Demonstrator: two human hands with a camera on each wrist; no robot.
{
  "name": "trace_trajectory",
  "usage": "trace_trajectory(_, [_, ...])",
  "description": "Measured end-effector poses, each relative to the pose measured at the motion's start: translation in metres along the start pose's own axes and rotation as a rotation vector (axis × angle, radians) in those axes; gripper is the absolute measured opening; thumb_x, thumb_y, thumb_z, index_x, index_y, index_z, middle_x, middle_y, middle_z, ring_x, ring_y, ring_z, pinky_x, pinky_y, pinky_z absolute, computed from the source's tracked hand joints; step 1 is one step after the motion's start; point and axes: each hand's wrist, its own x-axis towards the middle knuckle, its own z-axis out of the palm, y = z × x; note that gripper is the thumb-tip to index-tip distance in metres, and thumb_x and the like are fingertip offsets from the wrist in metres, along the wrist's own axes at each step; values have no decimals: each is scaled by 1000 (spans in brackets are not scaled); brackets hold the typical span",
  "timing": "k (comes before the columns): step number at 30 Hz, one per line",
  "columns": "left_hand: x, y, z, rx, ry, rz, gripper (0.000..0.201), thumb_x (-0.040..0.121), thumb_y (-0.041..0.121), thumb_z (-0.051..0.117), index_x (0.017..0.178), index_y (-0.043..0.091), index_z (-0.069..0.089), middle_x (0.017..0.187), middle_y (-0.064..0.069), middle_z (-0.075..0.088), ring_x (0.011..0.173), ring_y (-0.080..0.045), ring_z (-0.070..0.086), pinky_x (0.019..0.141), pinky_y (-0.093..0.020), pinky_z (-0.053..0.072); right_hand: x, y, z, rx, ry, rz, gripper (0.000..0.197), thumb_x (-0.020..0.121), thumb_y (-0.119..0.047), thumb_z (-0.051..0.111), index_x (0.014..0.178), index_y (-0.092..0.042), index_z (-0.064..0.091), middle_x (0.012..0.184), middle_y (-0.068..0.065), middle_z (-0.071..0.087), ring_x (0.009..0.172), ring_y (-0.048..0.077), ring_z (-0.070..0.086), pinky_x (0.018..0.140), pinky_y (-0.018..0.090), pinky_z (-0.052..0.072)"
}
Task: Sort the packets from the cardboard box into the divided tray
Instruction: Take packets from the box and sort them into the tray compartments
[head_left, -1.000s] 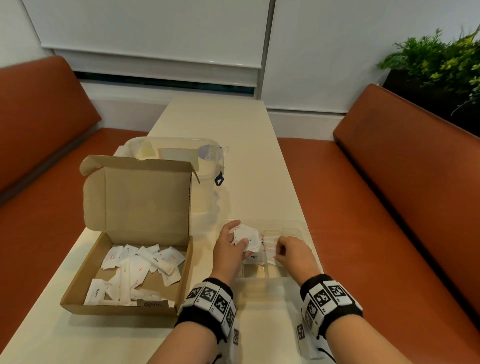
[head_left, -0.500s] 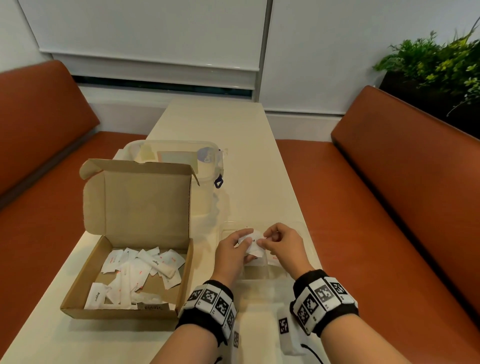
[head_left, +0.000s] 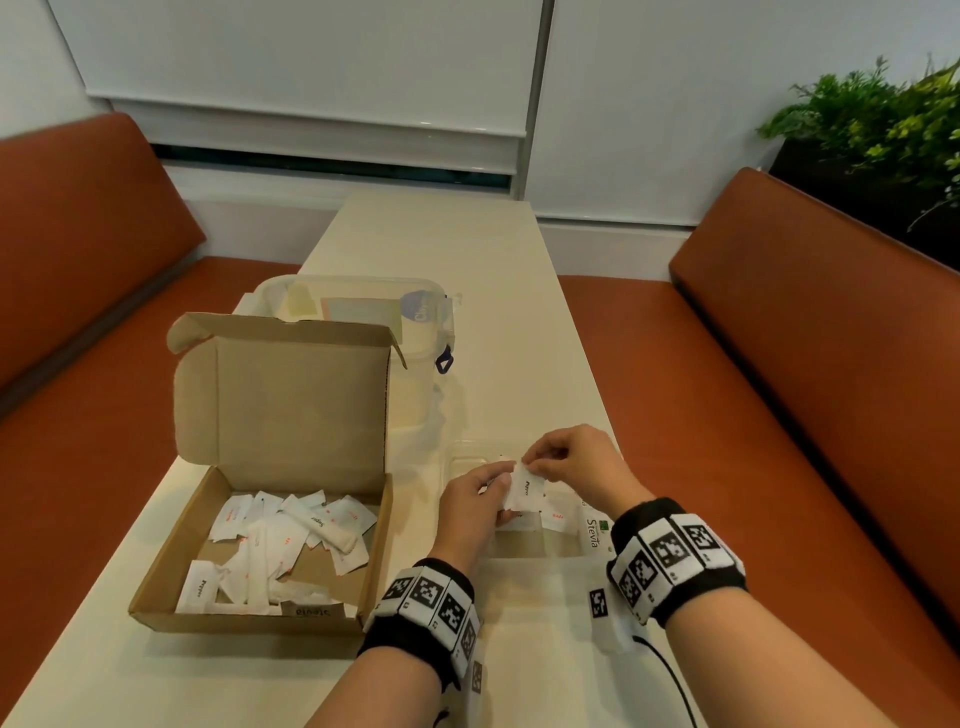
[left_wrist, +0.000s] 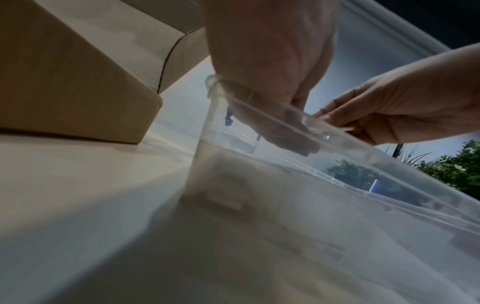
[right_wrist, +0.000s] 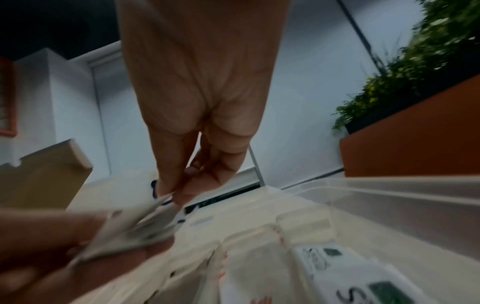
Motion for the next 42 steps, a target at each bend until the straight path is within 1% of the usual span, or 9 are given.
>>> trace_trajectory(7, [1,-1,-2,-23,81,34,19,92,6,59,93,21,71,102,0,67,91,-17,66,69,-29,58,-4,0,23,266,173,51,20,77,-9,75,93,-12,64,79,7,64,66,16,61,67,29,55])
trace_trajectory(10, [2,-2,-1,-32,137,62,20,92,7,59,94,24,70,101,5,65,92,-16,65,65,-25,57,-9,5,32,358,149,128,35,73,-7,79,100,-11,58,69,2,60,57,12,60,60,25,55])
trace_trajectory(14, [1,-1,0,-38,216,86,24,94,8,57,101,28,69,104,1,67,86,-13,64,58,-15,52,-8,9,34,419,203,185,20,74,1,75,87,-5,60,66,5,62,59,16,59,64,28,54])
trace_trajectory(19, [1,-5,0,27,376,132,26,96,13,55,118,18,67,117,-5,68,107,-28,63,78,-21,55,-7,19,26,72,229,122,23,84,-8,65,63,-10,56,59,2,53,53,8,44,42,6,33])
trace_trajectory(23, [-1,-2,2,82,435,171,27,96,14,54,121,14,65,124,-3,64,114,-21,60,96,-41,51,-11,24,39,-180,-44,82,22,93,-10,54,80,-3,69,80,9,66,78,18,60,66,10,37])
trace_trajectory(27, [-3,-1,3,137,446,193,28,96,12,53,121,13,65,122,-6,66,115,-25,60,100,-34,47,-5,18,46,-386,-155,1,25,95,-13,52,112,-7,69,110,9,69,104,21,61,87,19,39])
trace_trajectory(29, [-4,-1,3,164,446,204,28,96,12,53,121,12,65,123,-4,65,117,-18,58,98,-20,43,-1,16,47,-456,-153,-42,22,91,-12,57,108,-8,70,105,8,70,101,20,61,87,21,41])
trace_trajectory(35, [-4,-1,3,188,434,195,27,95,11,54,120,13,66,122,-3,66,114,-13,59,95,-19,43,-2,23,48,-483,-48,-132,7,84,-14,67,90,-12,65,90,4,64,87,17,49,69,21,31])
trace_trajectory(42, [-1,-3,3,140,401,148,26,94,11,56,117,15,68,118,-4,68,108,-27,63,95,-44,51,-6,28,52,-502,41,-134,15,80,-18,70,81,-14,55,84,-3,47,82,15,40,66,23,30])
